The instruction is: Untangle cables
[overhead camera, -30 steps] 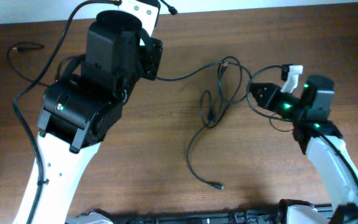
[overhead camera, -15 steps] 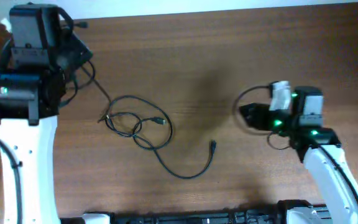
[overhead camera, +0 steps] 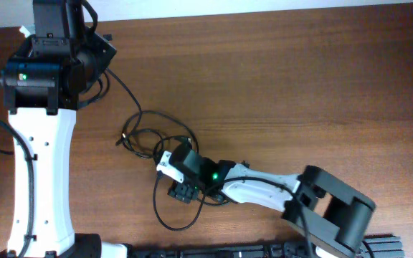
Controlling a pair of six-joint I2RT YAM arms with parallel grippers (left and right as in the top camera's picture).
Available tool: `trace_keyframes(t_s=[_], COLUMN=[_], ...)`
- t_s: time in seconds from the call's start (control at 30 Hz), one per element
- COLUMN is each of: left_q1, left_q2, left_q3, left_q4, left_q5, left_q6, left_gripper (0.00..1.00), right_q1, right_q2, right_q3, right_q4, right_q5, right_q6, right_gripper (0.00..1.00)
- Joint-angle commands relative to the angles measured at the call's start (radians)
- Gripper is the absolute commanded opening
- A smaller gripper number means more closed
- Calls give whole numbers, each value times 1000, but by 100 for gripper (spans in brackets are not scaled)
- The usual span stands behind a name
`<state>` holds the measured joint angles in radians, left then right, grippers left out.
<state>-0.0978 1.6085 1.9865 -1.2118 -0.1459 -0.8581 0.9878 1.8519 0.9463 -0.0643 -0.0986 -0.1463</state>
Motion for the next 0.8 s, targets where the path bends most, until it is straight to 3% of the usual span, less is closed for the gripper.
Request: trace_keyframes(t_s=[0.0,0.07,0.13,0.2,0.23,0.3,0.33,0.47,0.53,0.6,0.67,0.77], left_q1=[3,3,3,3,11,89,148,477,742,895,1001,1027], left_q2=[-6,-6,-6,-6,-19,-80,-116,-182,-173,-162,-137,-52], left_q3=[6,6,6,6,6,6,6,6,6,6,6,6], left_q4=[-6,-13,-40,-81,-58,43,56,49,50,53,71,67], left_q5=[-19,-19,-19,-47,-68,-70,-108,-259,-251,-236,-196,-20], left_q6=[-16,-16,-16,-15,20,155,156,155,26,-56,-88,-88], left_gripper=[0,0,0,0,0,0,0,0,0,0,0,0], right_q1=[7,7,-2,-71,-164,-321,-394,-758,-970,-1143,-1250,-1213], right_q2=[42,55,61,61,61,61,61,60,60,60,60,60], right_q3=[11,11,14,44,89,101,102,109,109,109,109,108], right_q4=[19,19,18,-34,-128,-177,-203,-376,-459,-486,-487,-482], right_q5=[70,73,86,115,114,20,-18,-85,-21,-22,-66,-92], right_q6=[-34,-34,-19,122,258,388,415,443,431,412,383,383], right_gripper=[71,34,4,4,4,4,4,4,4,4,4,4])
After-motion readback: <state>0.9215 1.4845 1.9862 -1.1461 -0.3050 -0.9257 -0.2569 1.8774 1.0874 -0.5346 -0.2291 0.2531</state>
